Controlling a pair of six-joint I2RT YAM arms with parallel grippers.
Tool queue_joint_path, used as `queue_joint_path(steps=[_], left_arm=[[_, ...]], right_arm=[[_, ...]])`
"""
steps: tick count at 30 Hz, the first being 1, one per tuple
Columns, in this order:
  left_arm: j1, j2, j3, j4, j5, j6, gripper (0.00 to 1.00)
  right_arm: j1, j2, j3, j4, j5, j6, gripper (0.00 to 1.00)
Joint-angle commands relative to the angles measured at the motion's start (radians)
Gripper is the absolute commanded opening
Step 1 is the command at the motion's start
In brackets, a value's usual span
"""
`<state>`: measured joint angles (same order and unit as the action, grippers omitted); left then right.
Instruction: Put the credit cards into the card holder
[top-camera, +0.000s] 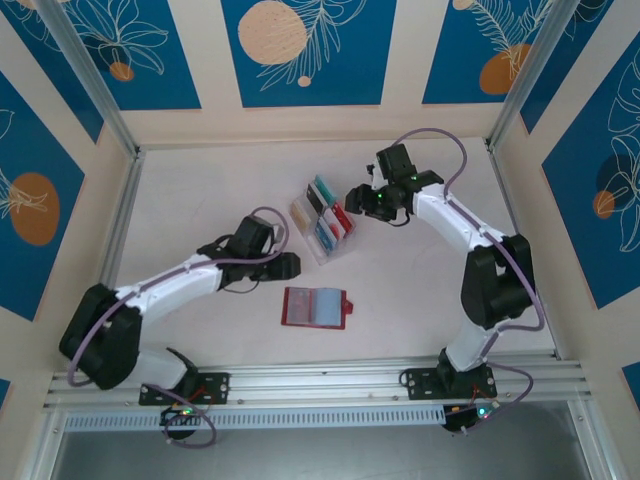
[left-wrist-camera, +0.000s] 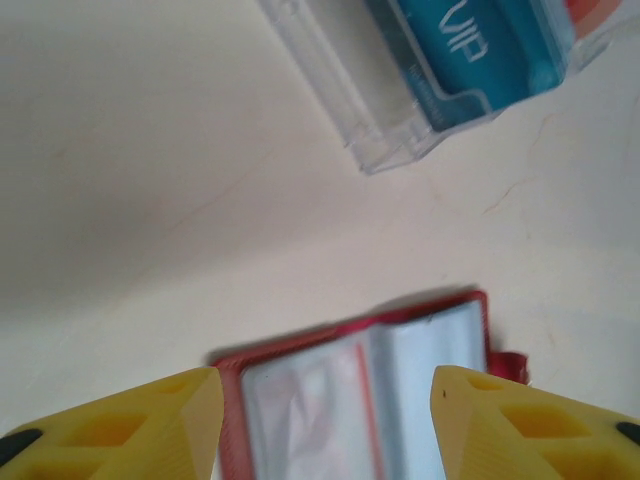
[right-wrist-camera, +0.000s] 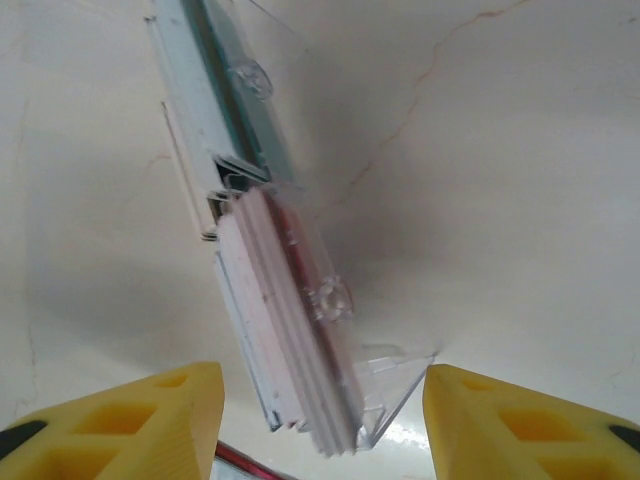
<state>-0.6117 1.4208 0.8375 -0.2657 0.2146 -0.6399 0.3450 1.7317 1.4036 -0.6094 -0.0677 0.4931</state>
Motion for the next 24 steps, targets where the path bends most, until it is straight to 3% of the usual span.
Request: queue_joint_path(steps=[1,7,14,24], left_arm=[[0.021,0.080,0.070,0.082,0.099,0.005,0.56],[0.030,0.203,0.139,0.125,0.132,-0.011,0.54],[0.031,0.242,0.147,0.149,0.138,-0.022,0.53],[0.031,0.257,0.163,0.152,0.147,-0.029,0.52]], right_arm=[[-0.005,0.047,0.052,-0.046,-0.121,-0.057,0.55],[-0.003,0.064,0.058,-0.023,-0.224,-0.066,0.50],[-0.002,0.088,0.077,-0.029,-0.302,-0.080,0.45],[0.015,0.157,0.131,-0.076,-0.253,-0.111,0.42]])
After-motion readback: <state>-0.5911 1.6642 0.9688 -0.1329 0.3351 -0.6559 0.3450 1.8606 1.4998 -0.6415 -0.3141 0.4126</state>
